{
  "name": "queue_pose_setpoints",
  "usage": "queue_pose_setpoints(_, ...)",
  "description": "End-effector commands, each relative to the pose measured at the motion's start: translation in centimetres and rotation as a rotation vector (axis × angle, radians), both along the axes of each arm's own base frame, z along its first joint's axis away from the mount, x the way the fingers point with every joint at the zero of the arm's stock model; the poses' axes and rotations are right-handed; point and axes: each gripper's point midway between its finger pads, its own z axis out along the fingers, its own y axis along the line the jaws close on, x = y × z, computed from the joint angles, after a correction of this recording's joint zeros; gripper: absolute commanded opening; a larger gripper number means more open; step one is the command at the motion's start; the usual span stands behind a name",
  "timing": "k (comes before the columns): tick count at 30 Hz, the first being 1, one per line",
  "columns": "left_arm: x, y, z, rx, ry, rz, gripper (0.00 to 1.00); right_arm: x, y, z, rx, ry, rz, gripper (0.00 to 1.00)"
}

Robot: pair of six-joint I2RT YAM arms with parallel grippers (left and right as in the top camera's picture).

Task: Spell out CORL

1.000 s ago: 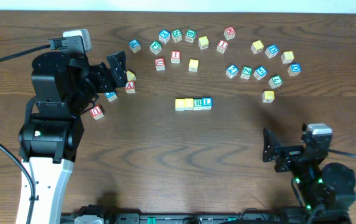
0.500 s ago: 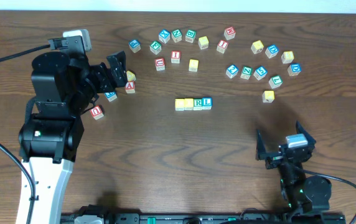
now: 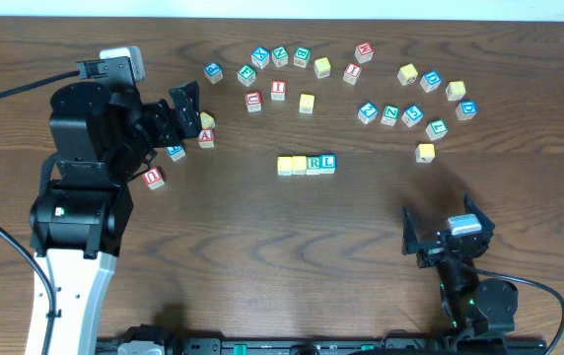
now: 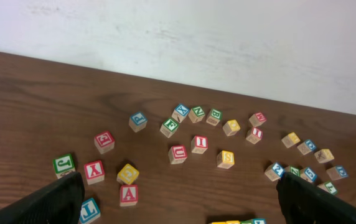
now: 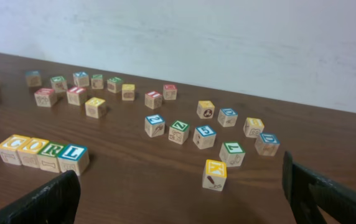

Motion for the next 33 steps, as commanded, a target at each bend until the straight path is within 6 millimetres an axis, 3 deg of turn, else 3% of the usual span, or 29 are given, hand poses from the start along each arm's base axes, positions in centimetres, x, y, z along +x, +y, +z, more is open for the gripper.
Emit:
queue_pose_setpoints(1, 0.2, 0.3, -0.4, 0.006, 0.009, 0.013, 0.98, 0.0, -0.1, -0.2, 0.033, 0.004, -0.007, 0.99)
queue_pose_setpoints(29, 0.1, 0.3, -0.4, 0.006, 0.010, 0.013, 0.98, 0.0, -0.1, -0.2, 0.033, 0.006, -0.007, 0.99)
queue_pose_setpoints(33, -0.2, 0.8, -1.6, 0.033, 0.053, 0.031, 0.98, 0.0, -0.1, -0.2, 0.033, 0.006, -0.007, 0.99)
